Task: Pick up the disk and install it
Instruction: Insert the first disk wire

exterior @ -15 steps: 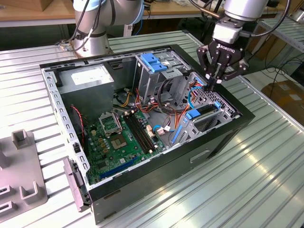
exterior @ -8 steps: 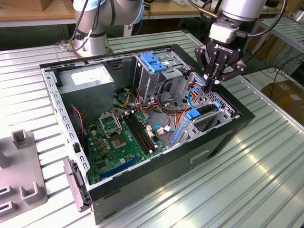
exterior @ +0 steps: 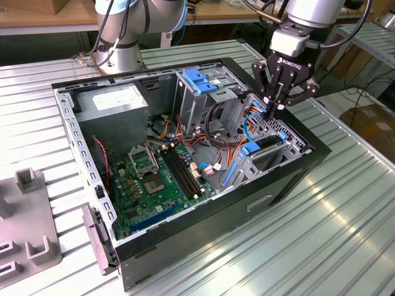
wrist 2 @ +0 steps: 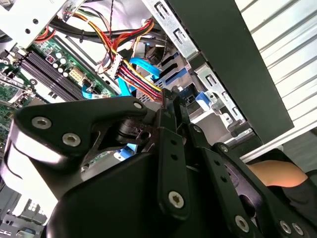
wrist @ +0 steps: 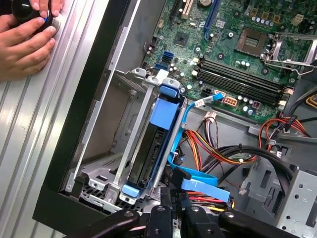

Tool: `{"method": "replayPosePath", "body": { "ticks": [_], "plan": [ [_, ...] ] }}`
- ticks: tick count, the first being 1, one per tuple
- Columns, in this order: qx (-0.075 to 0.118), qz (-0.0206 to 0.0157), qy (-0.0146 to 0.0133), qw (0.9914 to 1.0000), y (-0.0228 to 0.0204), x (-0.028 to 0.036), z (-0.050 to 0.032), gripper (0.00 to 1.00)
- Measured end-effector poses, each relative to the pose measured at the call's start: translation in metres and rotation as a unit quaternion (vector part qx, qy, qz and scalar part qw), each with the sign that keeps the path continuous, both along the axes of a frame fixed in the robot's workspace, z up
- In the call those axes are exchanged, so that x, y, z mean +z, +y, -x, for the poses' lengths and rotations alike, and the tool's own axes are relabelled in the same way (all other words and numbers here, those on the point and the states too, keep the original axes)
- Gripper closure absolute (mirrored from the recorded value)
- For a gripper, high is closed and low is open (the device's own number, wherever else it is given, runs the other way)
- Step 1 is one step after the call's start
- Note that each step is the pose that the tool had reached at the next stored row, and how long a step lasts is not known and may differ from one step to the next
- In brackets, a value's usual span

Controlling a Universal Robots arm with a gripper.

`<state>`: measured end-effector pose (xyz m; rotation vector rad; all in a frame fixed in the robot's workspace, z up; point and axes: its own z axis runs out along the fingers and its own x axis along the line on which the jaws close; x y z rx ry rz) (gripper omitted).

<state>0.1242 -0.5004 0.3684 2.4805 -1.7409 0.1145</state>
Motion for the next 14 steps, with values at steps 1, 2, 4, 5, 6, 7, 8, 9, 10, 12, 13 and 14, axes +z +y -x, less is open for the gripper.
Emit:
{"method": "replayPosePath", "body": {
  "ticks": [1,2,4,5,6,7,8,9,10,12,13,14],
  "plan": [
    [-0.005,0.0000,0.0000,0.99999,0.0000,0.0000,0.0000,0.83],
    [-0.012,0.0001,0.0000,0.99993,0.0000,0.0000,0.0000,0.83],
    [-0.026,0.0000,0.0000,0.99967,0.0000,-0.0004,0.0000,0.83],
    [-0.033,0.0000,0.0000,0.99946,0.0000,-0.0005,0.0000,0.83],
    [-0.044,0.0000,0.0000,0.99903,0.0000,-0.0006,0.0000,0.83],
    [-0.051,0.0002,0.0000,0.99872,0.0000,-0.0006,0.0000,0.83],
    [-0.059,0.0007,0.0000,0.99827,0.0000,-0.0008,-0.0001,0.83],
    [-0.063,0.0010,0.0000,0.99800,0.0000,-0.0008,-0.0002,0.83],
    [-0.070,0.0013,0.0000,0.99753,-0.0001,-0.0009,-0.0003,0.83],
    [-0.078,0.0020,0.0000,0.99694,-0.0002,-0.0011,-0.0005,0.83],
    [-0.084,0.0026,-0.0001,0.99648,-0.0003,-0.0011,-0.0005,0.83],
    [-0.089,0.0034,-0.0001,0.99604,-0.0004,-0.0012,-0.0006,0.83]
  ]
}}
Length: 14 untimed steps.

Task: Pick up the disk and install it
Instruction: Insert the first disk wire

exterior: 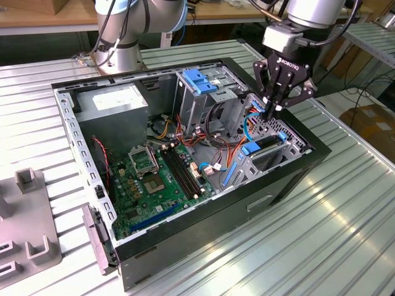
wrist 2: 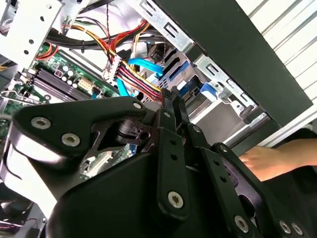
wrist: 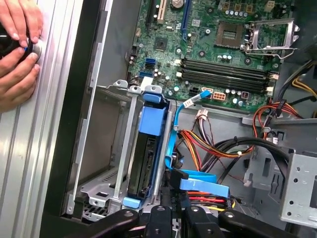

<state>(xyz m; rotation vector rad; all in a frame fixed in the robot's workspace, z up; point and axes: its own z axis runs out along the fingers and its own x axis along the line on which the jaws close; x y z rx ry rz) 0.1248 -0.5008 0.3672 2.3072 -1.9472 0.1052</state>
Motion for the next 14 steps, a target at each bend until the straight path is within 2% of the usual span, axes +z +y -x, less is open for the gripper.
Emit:
{"method": "replayPosePath", "body": {
  "ticks": [3,5,8,14],
  "plan": [
    [-0.010,0.0039,0.0000,0.99994,0.0000,-0.0006,-0.0009,0.83],
    [-0.026,0.0065,0.0001,0.99964,-0.0001,-0.0011,-0.0014,0.83],
    [-0.051,0.0071,0.0002,0.99865,0.0000,-0.0018,-0.0018,0.83],
    [-0.055,0.0073,0.0002,0.99846,-0.0001,-0.0018,-0.0027,0.83]
  ]
}}
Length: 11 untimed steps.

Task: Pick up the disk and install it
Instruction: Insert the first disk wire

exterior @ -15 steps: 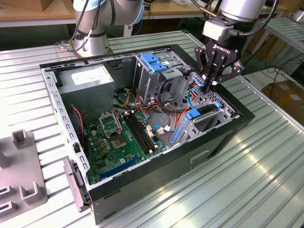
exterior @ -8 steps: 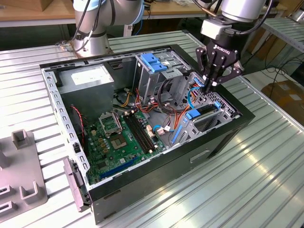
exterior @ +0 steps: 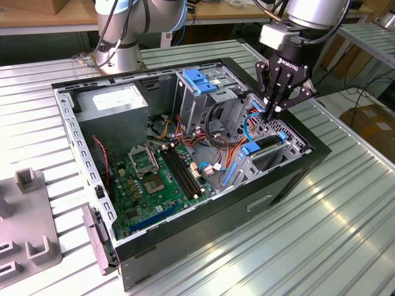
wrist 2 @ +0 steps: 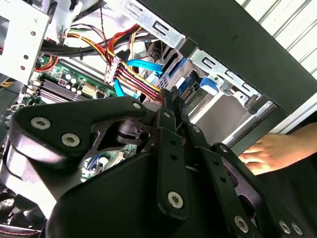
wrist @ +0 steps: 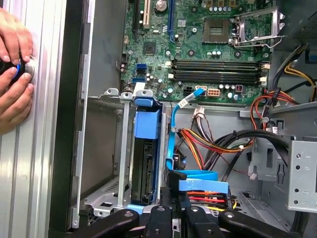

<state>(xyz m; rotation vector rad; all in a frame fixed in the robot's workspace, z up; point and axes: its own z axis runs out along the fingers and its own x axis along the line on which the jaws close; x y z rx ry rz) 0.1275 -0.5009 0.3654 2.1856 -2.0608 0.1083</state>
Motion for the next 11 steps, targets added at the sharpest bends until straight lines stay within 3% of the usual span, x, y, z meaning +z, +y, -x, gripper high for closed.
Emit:
{"method": "replayPosePath", "body": {
  "ticks": [2,4,6,7,11],
  "plan": [
    [0.000,-0.0039,0.0000,0.99999,-0.0012,0.0000,0.0000,0.83],
    [0.000,-0.0116,0.0000,0.99993,-0.0055,-0.0001,0.0000,0.83],
    [0.000,-0.0169,0.0000,0.99986,-0.0088,-0.0001,0.0000,0.83],
    [-0.001,-0.0220,0.0000,0.99976,-0.0118,-0.0001,0.0000,0.83],
    [-0.004,-0.0344,-0.0001,0.99940,-0.0156,-0.0005,0.0000,0.83]
  ]
}}
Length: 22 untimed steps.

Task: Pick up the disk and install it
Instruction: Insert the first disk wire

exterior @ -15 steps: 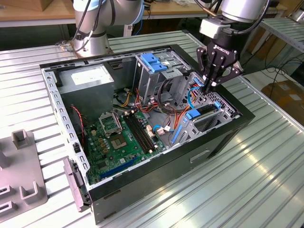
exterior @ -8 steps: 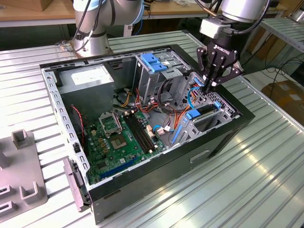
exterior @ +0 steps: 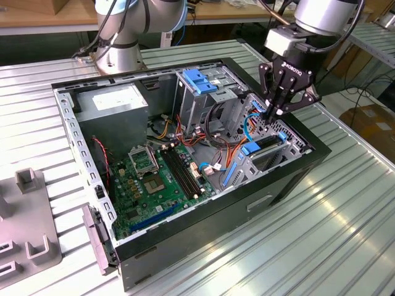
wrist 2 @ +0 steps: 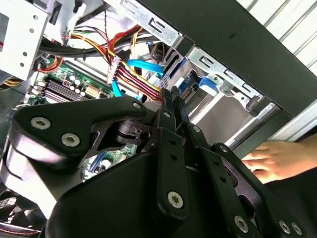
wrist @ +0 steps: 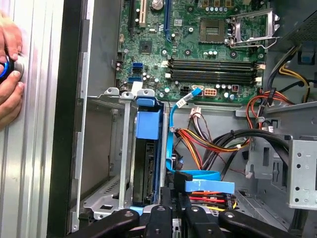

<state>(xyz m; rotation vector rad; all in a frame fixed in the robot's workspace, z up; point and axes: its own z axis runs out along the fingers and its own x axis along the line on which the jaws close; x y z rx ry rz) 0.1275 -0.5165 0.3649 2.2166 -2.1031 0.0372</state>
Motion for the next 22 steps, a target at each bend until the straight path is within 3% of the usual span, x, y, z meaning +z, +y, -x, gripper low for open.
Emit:
{"method": "replayPosePath", "body": {
  "ticks": [4,5,13,22],
  "plan": [
    [-0.002,-0.0194,0.0000,0.99981,-0.0033,-0.0002,0.0000,0.83],
    [-0.003,-0.0210,0.0000,0.99977,-0.0059,-0.0004,0.0000,0.83],
    [-0.005,-0.0211,0.0000,0.99976,-0.0211,-0.0019,0.0000,0.83],
    [-0.006,-0.0211,0.0000,0.99976,-0.0234,-0.0022,0.0000,0.83]
  ]
}}
